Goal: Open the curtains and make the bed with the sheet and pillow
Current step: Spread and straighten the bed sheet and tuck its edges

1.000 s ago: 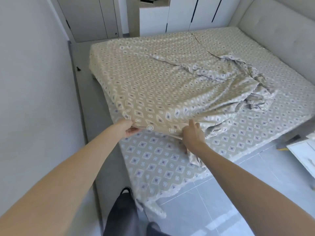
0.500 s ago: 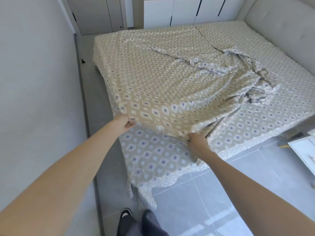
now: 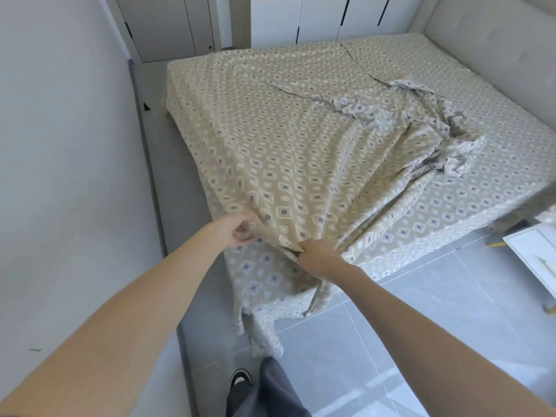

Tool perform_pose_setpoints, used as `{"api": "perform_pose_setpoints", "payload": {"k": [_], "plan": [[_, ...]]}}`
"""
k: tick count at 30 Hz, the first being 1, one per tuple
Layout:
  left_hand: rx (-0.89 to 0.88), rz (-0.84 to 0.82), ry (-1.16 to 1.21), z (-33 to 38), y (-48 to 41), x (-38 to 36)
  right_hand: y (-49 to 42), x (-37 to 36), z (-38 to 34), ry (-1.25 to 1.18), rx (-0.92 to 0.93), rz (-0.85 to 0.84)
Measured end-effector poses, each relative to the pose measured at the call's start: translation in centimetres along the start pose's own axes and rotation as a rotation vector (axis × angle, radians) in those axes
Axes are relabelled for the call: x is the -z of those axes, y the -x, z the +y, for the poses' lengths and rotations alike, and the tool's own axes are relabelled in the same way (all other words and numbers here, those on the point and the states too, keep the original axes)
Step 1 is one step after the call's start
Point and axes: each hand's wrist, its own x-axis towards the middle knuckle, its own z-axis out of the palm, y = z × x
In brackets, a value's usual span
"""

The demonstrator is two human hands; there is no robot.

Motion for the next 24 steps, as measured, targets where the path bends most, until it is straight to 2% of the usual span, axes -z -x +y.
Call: {"api": "perform_pose_setpoints", "payload": {"k": [5,10,15,19,24], "plan": [[0.003,0.162,0.05,-3.8,-1.3,2.6,1.1,-3.8,-0.9,-0.002,0.045,0.002],[-0.067,0.276,0.08,-7.1,-1.9,4.0,1.7,-7.1,-0.2,0.368,0.019,0.043],[-0.1,0.209,0.089,-8.5,-2.1,4.7,1.8,-9.3,1.7,0.415,-0.098,0.176],[-0.105,0.192,0.152,-9.5,-2.8,5.6,1.6,-9.1,3.7,0.306,-0.181,0.249],[-0.107,0.174,0.176,-10.3,-3.1,5.2,1.8,-8.7,4.9,0.329,-0.194,0.298]]}}
